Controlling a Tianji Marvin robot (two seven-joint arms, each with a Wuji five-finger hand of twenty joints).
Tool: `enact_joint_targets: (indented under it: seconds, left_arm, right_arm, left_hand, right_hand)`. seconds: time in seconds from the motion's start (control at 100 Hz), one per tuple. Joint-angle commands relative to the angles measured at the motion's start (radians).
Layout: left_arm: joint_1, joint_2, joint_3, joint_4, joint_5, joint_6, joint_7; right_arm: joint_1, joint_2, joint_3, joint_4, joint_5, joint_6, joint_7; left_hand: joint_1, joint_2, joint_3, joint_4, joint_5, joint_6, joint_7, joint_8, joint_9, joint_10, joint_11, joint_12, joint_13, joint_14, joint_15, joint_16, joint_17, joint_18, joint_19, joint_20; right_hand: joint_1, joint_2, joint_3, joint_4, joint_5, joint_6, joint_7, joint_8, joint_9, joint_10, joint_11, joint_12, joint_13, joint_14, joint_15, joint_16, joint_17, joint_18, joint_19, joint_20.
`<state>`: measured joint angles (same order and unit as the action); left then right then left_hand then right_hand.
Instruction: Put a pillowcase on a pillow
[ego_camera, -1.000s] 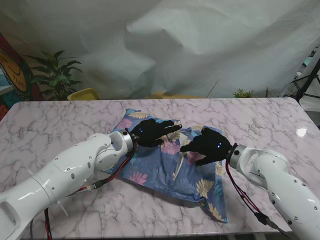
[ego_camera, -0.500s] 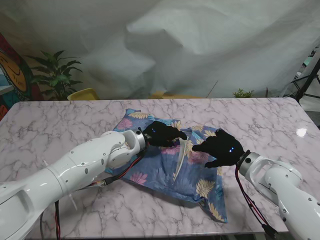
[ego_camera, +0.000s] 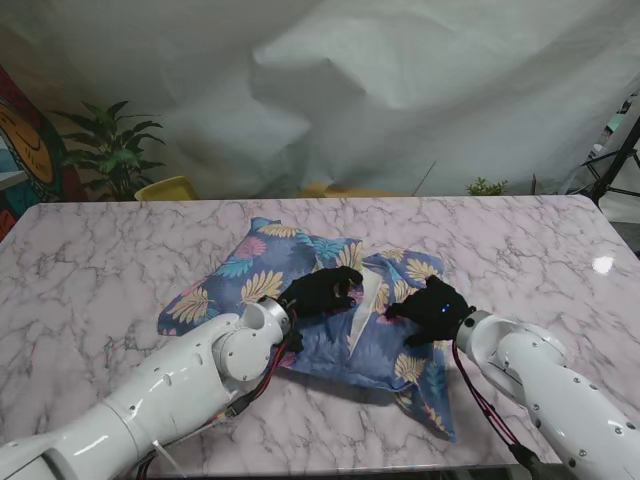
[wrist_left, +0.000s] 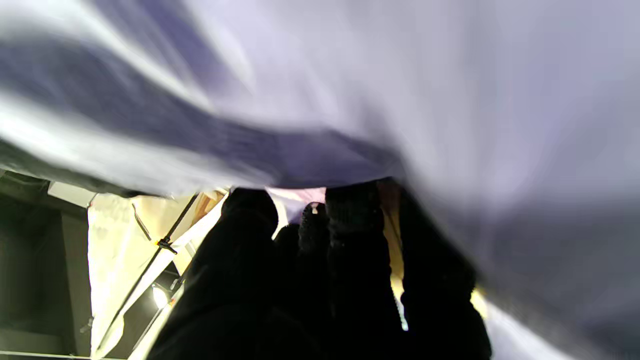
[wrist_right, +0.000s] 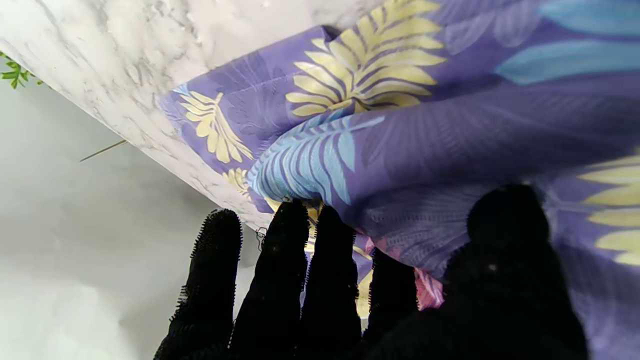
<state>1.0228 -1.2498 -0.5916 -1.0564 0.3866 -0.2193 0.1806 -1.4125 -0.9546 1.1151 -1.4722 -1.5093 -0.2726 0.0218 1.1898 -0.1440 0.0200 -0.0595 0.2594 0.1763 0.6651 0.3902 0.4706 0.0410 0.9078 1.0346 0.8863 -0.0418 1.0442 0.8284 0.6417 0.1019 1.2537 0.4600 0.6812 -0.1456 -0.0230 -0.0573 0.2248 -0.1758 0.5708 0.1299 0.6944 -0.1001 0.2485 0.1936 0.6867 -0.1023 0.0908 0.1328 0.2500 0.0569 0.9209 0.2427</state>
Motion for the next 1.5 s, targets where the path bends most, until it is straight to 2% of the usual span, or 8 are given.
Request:
enact_joint_targets:
  seconds: [0.0,0.36,0.63,0.77,0.89,1.1,1.28,1.49]
  left_arm:
    - [0.025,-0.009,0.004,0.006,0.01,-0.013,-0.041]
    - [0.054,-0.053,-0.015,0.044,-0.068,-0.067,0.034]
    - [0.111,-0.031,-0.117,-0.108,0.014,-0.03,0.141]
    - [0.158,-0.002,-0.188,-0.224,0.114,0.021,0.187]
    - [0.196,0.041,-0.255,-0.316,0.278,0.113,0.211]
    - [0.304,0.101,-0.403,-0.441,0.395,0.241,0.096]
    - [0.384,0.11,-0.485,-0.47,0.398,0.292,0.074]
    - [0.472,0.093,-0.563,-0.486,0.338,0.331,0.137]
  right_arm:
    - [0.025,-0.006,-0.006,0.022,0.005,0.014,0.009]
    - [0.155,-0.007,-0.116,0.125,0.055,0.057,-0.058]
    - [0.057,-0.007,-0.018,0.013,-0.019,0.04,-0.081]
    - [-0.024,-0.013,0.068,-0.057,-0.044,0.046,-0.15]
    - [-0.112,-0.023,0.16,-0.111,-0.041,0.072,-0.244]
    - [-0.235,-0.047,0.275,-0.127,0.025,0.131,-0.44]
    - [-0.252,-0.075,0.296,-0.017,0.165,0.135,-0.614]
    - [-0.219,-0.115,0.289,0.149,0.361,-0.01,-0.715]
  left_hand:
    - [0.039,0.041,-0.016,0.03,-0.057,0.03,-0.016,-0.005,-0.056,0.012,-0.007,0.002,-0.028,0.008,-0.015,-0.014,0.037,0.053,-0.053,-0.054]
    - [0.068,0.053,-0.022,0.033,-0.059,0.062,-0.003,0.002,-0.146,0.069,-0.05,-0.084,-0.137,0.055,-0.114,-0.045,-0.015,0.054,-0.158,-0.105]
    - [0.04,0.102,-0.025,0.036,-0.029,0.022,-0.002,-0.013,-0.214,0.081,-0.176,-0.292,-0.251,0.137,-0.236,-0.106,-0.154,0.087,-0.162,-0.031]
    - [-0.017,0.115,-0.029,0.036,0.001,-0.024,-0.033,-0.029,-0.211,0.071,-0.283,-0.445,-0.375,0.177,-0.39,-0.184,-0.314,0.048,-0.233,-0.009]
    - [-0.092,0.138,-0.027,0.039,0.032,-0.062,-0.081,-0.04,-0.221,0.035,-0.403,-0.539,-0.515,0.206,-0.555,-0.283,-0.456,0.014,-0.394,-0.042]
    - [-0.209,0.182,-0.038,0.037,0.005,-0.068,-0.272,-0.097,-0.267,-0.005,-0.606,-0.674,-0.735,0.193,-0.736,-0.432,-0.641,-0.048,-0.65,-0.149]
    - [-0.3,0.208,-0.046,0.032,-0.035,-0.065,-0.426,-0.134,-0.301,-0.011,-0.763,-0.756,-0.81,0.166,-0.887,-0.556,-0.669,-0.093,-0.93,-0.272]
    - [-0.349,0.218,-0.05,0.031,-0.047,-0.062,-0.52,-0.149,-0.325,-0.015,-0.836,-0.816,-0.841,0.144,-0.984,-0.583,-0.677,-0.123,-1.132,-0.26]
  right_hand:
    - [0.003,0.034,0.023,0.024,0.02,-0.012,-0.029,0.003,-0.034,-0.013,0.005,-0.003,-0.011,0.024,0.045,0.008,-0.019,0.022,-0.007,-0.005]
    - [0.006,0.022,0.019,0.024,0.008,-0.028,-0.022,0.009,-0.06,-0.028,0.032,0.009,-0.02,0.017,0.042,0.007,-0.029,0.019,-0.002,-0.002]
    - [-0.037,-0.041,-0.002,0.018,0.009,-0.016,-0.02,0.01,-0.059,-0.027,0.037,0.009,-0.023,0.022,0.041,0.006,-0.031,0.021,-0.004,-0.003]
    - [-0.144,-0.03,0.013,0.023,-0.011,0.011,-0.045,-0.003,-0.097,-0.006,0.031,0.007,-0.056,0.039,0.031,0.002,-0.047,0.029,-0.012,-0.007]
    - [-0.24,0.038,0.025,0.02,-0.045,0.05,-0.068,-0.016,-0.169,0.027,0.04,0.012,-0.113,0.062,0.02,-0.002,-0.078,0.045,-0.014,-0.007]
    - [-0.362,0.214,0.013,0.004,-0.059,0.079,-0.117,-0.034,-0.257,0.067,0.055,0.018,-0.192,0.074,0.017,-0.003,-0.136,0.068,-0.022,-0.011]
    - [-0.421,0.325,-0.007,-0.011,-0.029,0.076,-0.132,-0.042,-0.298,0.066,0.063,0.018,-0.244,0.03,-0.001,-0.013,-0.192,0.001,-0.068,-0.035]
    - [-0.417,0.377,-0.014,-0.011,0.075,0.063,-0.126,-0.043,-0.263,0.041,0.035,-0.001,-0.246,-0.003,-0.037,-0.037,-0.211,-0.072,-0.181,-0.101]
